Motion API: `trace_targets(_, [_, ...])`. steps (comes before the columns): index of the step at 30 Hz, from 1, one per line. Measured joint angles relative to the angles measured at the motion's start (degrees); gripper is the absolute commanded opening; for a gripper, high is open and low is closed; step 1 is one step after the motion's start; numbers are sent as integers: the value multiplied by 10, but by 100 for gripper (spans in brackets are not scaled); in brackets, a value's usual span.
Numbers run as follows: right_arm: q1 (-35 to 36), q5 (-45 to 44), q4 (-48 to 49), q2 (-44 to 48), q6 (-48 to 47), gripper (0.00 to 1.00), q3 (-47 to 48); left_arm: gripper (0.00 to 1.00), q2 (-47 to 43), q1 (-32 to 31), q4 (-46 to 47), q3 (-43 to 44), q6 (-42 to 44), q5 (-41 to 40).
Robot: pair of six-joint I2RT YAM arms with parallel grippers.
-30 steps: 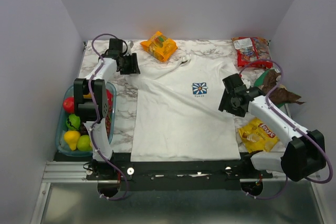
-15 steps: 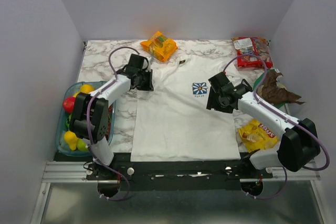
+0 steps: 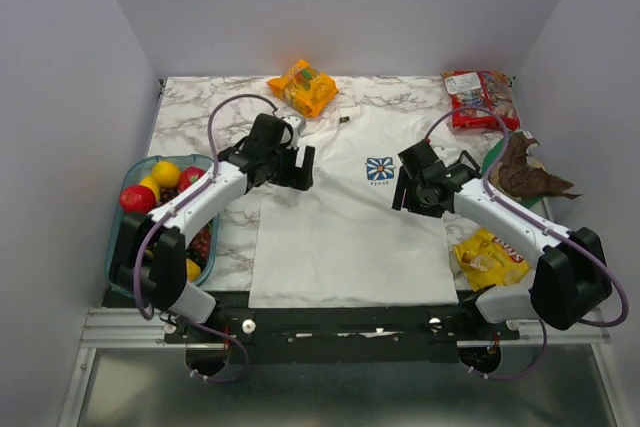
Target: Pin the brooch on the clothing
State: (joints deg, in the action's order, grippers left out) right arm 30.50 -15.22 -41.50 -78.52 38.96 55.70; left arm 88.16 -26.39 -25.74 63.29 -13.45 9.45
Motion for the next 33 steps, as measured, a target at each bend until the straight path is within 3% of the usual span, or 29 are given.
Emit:
trace_targets(2, [0, 0, 0, 3, 0, 74, -4, 97, -42, 8, 11, -1, 3, -2])
trace_targets(5, [0, 1, 0, 6, 0, 74, -6, 86, -94, 46, 42, -5, -1, 3])
trace_targets(6, [0, 1, 0, 7, 0, 74, -6, 76, -97, 74, 54, -4, -7, 12])
trace_targets(9, [0, 3, 1, 11, -1, 74, -8, 69, -61, 141, 63, 0, -19, 35])
trace_targets(13, [0, 7, 5, 15, -1, 74, -14, 66, 37, 172, 63, -2, -31, 85])
trace_targets(19, [0, 14, 13, 17, 0, 74, -28, 64, 97, 164, 64, -4, -45, 168])
trace_targets(33, [0, 26, 25, 46, 0, 74, -71, 57, 153, 165, 69, 20, -50, 172])
